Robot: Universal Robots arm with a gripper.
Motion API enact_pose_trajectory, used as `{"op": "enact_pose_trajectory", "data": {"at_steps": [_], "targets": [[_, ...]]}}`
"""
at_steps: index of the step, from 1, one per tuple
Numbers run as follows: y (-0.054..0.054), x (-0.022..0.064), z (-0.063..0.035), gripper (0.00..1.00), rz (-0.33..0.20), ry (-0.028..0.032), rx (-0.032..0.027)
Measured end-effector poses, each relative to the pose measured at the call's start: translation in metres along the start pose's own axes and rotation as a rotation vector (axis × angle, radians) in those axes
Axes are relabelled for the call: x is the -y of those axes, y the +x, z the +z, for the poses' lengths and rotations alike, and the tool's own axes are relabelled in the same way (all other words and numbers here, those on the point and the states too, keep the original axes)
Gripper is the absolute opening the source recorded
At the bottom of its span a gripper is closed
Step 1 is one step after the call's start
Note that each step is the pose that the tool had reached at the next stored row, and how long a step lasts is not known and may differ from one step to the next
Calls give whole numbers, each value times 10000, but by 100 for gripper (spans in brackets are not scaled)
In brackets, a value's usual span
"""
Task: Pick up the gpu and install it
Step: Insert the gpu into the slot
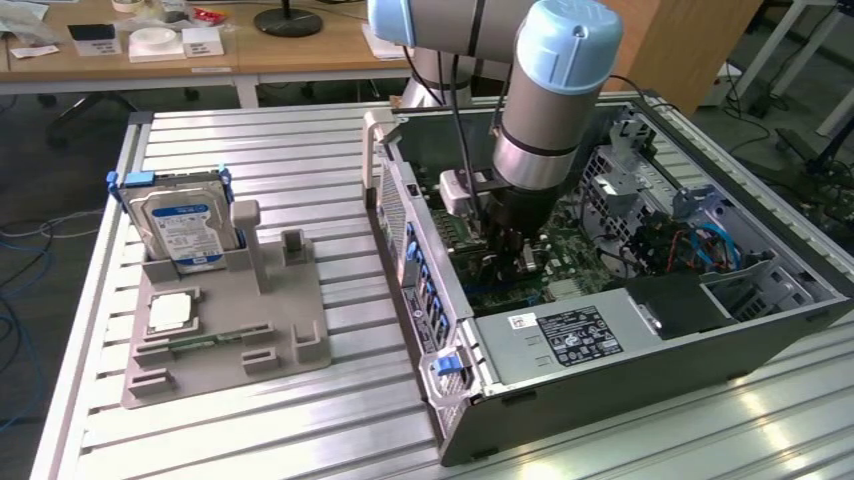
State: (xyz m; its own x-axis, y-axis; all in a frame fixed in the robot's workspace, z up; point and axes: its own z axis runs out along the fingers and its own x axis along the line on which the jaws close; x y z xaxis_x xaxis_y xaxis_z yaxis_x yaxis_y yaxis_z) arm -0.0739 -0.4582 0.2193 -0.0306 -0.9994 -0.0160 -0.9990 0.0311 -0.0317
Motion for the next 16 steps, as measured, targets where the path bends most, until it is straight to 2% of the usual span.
{"op": "enact_pose_trajectory", "data": {"at_steps": [14, 16], "targets": [[0, -14, 22, 28, -1, 4, 2], [2, -30, 35, 28, -7, 27, -13]]}}
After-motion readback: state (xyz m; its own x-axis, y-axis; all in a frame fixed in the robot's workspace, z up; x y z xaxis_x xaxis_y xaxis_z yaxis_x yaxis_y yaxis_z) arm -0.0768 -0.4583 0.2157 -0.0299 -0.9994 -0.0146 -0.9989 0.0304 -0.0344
